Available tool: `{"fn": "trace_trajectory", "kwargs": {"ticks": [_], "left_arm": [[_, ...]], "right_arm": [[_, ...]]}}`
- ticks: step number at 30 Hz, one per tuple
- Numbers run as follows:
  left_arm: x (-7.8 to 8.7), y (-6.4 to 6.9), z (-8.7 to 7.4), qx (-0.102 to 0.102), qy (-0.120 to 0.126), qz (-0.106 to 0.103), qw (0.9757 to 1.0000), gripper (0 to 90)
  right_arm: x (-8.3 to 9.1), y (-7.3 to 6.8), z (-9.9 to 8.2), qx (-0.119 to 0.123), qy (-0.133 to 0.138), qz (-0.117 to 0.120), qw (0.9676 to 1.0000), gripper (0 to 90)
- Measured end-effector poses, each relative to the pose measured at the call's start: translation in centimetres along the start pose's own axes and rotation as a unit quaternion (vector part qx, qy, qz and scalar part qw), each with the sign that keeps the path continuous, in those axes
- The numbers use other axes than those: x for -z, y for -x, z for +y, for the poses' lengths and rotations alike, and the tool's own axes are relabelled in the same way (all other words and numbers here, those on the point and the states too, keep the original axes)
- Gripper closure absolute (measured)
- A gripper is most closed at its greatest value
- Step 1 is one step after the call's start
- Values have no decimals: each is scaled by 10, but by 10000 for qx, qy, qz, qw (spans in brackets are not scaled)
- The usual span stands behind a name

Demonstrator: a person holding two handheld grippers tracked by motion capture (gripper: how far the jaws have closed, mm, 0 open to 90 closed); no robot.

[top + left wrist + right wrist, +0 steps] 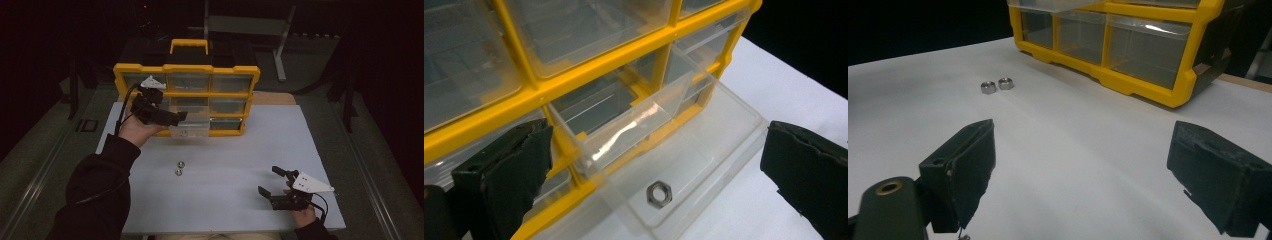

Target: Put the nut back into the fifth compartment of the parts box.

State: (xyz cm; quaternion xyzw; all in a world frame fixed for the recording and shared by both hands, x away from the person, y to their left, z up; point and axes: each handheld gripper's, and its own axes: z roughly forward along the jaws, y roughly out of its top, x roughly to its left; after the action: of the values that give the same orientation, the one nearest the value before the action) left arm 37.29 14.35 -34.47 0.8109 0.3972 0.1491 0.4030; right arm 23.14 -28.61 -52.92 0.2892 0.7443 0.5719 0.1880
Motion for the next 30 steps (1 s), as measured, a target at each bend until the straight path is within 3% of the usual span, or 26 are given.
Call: {"fn": "trace_trajectory", "kwargs": {"ticks": [3, 9, 19, 21, 30], "left_arm": [[7, 0, -7, -64, 60, -103, 9999, 0], [13, -2, -14, -65, 116, -90, 9999, 0], [34, -10, -47, 23, 399, -65, 9992, 0], [34, -10, -47, 23, 399, -65, 9992, 0], [40, -12, -84, 114, 447, -8, 9989, 0]], "right_arm": [[0, 0, 0, -3, -1, 2, 10000, 122], [0, 0, 0, -6, -11, 5, 10000, 121], [0, 0, 0, -25, -30, 12, 10000, 121], [0, 0, 0, -28, -30, 16, 10000, 121], [-1, 0, 0, -32, -34, 22, 10000, 122]]}}
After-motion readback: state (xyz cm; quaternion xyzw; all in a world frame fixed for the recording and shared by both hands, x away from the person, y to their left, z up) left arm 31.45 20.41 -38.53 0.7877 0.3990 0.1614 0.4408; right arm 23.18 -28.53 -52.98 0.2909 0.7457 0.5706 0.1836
